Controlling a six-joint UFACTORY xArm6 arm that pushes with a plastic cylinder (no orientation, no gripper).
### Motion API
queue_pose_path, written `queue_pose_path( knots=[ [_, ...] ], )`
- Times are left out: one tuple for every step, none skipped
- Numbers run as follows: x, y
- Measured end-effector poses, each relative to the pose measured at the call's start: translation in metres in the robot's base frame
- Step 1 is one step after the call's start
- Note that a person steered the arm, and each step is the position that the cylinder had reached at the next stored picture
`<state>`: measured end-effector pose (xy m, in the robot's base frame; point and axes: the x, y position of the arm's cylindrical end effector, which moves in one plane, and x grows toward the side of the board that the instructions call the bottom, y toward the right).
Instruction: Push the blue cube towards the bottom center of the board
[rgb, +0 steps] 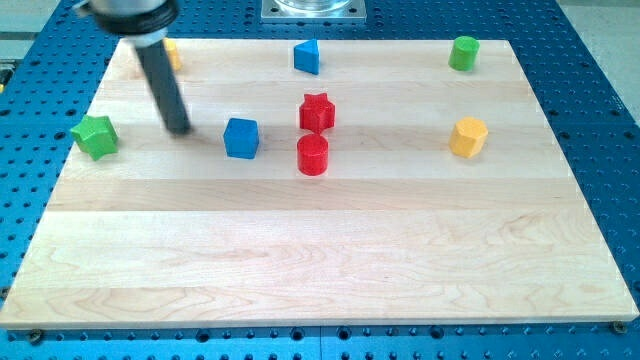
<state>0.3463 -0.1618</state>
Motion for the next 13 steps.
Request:
queue_pose_path(
  knots=[
    [-0.013,0.039],
    [-0.024,0.06],
    [-0.039,0.07],
    [-0.039,0.07],
    [-0.039,0.071],
    [-0.039,0.071],
    [0.0,0.083],
    [0.013,0.084],
    [-0.006,0.084],
    [-0.015,0.084],
    [-0.016,0.084],
    [-0.02,0.084],
    [-0.026,0.084]
  ],
)
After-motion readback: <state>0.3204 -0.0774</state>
